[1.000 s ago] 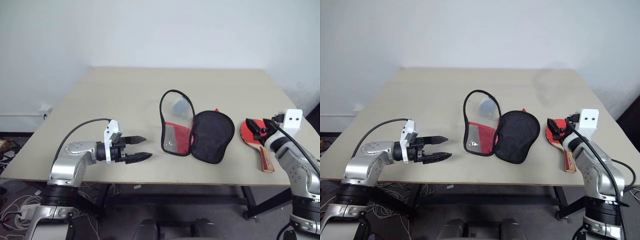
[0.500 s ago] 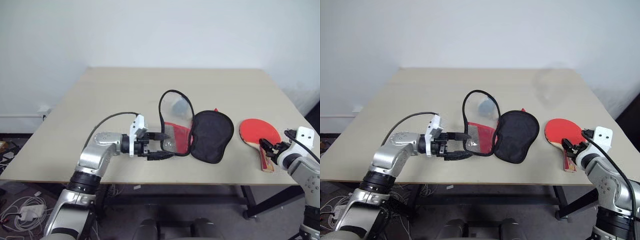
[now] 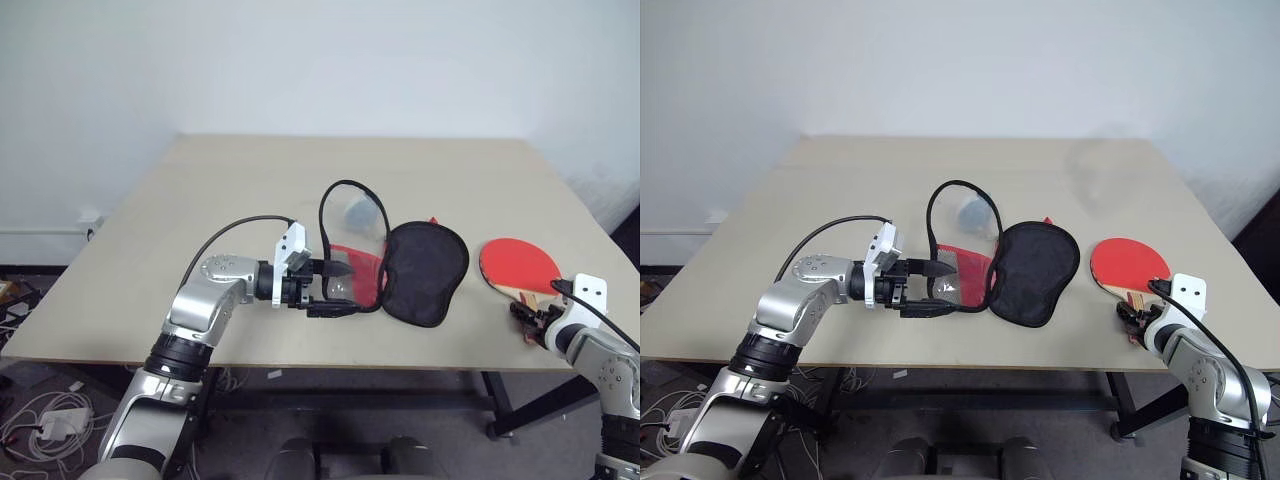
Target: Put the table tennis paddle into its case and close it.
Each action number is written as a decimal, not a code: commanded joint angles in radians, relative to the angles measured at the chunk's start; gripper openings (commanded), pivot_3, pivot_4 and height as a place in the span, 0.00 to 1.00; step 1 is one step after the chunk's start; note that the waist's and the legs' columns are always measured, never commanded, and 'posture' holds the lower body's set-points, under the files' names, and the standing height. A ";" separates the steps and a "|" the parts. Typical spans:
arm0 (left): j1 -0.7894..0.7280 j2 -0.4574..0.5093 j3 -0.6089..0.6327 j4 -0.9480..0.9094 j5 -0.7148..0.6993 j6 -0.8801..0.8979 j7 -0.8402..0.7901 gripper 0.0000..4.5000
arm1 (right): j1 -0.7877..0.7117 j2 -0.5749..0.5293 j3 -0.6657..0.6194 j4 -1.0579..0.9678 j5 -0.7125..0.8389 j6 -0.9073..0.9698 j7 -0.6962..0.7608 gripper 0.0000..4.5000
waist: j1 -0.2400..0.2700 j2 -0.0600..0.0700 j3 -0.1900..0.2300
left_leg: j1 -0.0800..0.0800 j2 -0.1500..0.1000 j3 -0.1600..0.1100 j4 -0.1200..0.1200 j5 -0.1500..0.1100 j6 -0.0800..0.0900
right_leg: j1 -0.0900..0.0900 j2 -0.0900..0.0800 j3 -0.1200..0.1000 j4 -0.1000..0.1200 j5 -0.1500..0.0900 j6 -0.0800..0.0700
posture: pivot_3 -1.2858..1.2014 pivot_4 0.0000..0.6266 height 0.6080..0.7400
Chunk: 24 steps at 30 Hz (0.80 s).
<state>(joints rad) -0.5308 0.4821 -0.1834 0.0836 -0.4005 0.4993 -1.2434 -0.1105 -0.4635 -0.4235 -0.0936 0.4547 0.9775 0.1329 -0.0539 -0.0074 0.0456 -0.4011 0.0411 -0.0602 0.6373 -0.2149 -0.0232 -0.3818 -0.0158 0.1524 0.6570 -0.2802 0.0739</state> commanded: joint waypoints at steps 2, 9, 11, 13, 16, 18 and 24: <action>-0.025 0.008 0.012 -0.033 -0.007 -0.001 0.007 1.00 | -0.032 -0.012 0.010 0.002 -0.037 -0.028 -0.005 0.61 | 0.000 0.000 0.000 | 0.000 0.000 0.000 0.000 0.000 0.000 | 0.000 0.000 0.000 0.000 -0.001 -0.001 | 0.52 0.00 1.00; -0.001 0.004 0.004 -0.036 0.000 -0.010 0.017 1.00 | -0.066 -0.033 -0.014 -0.067 -0.027 0.004 0.002 0.25 | 0.000 0.001 0.001 | -0.001 0.000 0.000 0.000 0.000 0.000 | -0.001 0.000 0.000 0.000 0.000 -0.001 | 0.52 0.00 1.00; 0.001 0.005 0.004 -0.039 -0.002 -0.001 0.024 1.00 | -0.098 -0.025 -0.034 -0.106 -0.010 0.009 -0.009 0.25 | 0.000 0.002 0.001 | -0.001 0.000 0.000 0.000 0.000 0.000 | -0.001 0.000 0.000 0.000 0.000 0.001 | 0.52 0.00 1.00; 0.002 0.008 0.004 -0.042 -0.004 0.011 0.029 1.00 | -0.155 0.005 -0.067 -0.132 0.013 0.023 -0.047 0.25 | -0.002 0.003 0.002 | -0.002 0.000 0.000 0.000 0.000 0.000 | -0.002 0.000 0.000 0.001 0.000 0.001 | 0.52 0.00 1.00; -0.001 0.018 0.004 -0.032 -0.003 0.019 0.025 1.00 | -0.267 0.099 -0.075 -0.187 0.058 0.083 -0.118 0.25 | -0.012 0.006 0.002 | -0.003 0.000 0.000 -0.001 0.000 0.000 | -0.004 0.000 0.000 0.001 0.001 0.001 | 0.52 0.00 1.00; -0.005 0.021 0.003 -0.018 0.003 0.018 0.023 1.00 | -0.310 0.165 -0.049 -0.235 0.078 0.124 -0.149 0.25 | -0.021 0.006 0.002 | -0.004 0.000 -0.001 -0.002 0.000 0.000 | -0.005 0.001 0.000 0.002 0.001 0.001 | 0.52 0.00 1.00; -0.028 0.015 -0.003 0.046 0.023 -0.011 0.009 1.00 | -0.348 0.374 0.048 -0.310 0.061 0.185 -0.255 0.25 | -0.018 0.007 0.002 | -0.010 0.000 -0.002 -0.003 0.000 0.001 | -0.010 0.001 -0.001 0.002 0.001 0.001 | 0.52 0.00 1.00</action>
<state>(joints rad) -0.5248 0.4954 -0.1886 0.1322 -0.3754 0.5072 -1.2243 -0.4341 -0.0947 -0.3739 -0.3393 0.5161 1.1721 -0.0915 -0.0724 -0.0005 0.0475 -0.4123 0.0409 -0.0627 0.6356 -0.2143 -0.0227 -0.3920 -0.0148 0.1515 0.6587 -0.2793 0.0748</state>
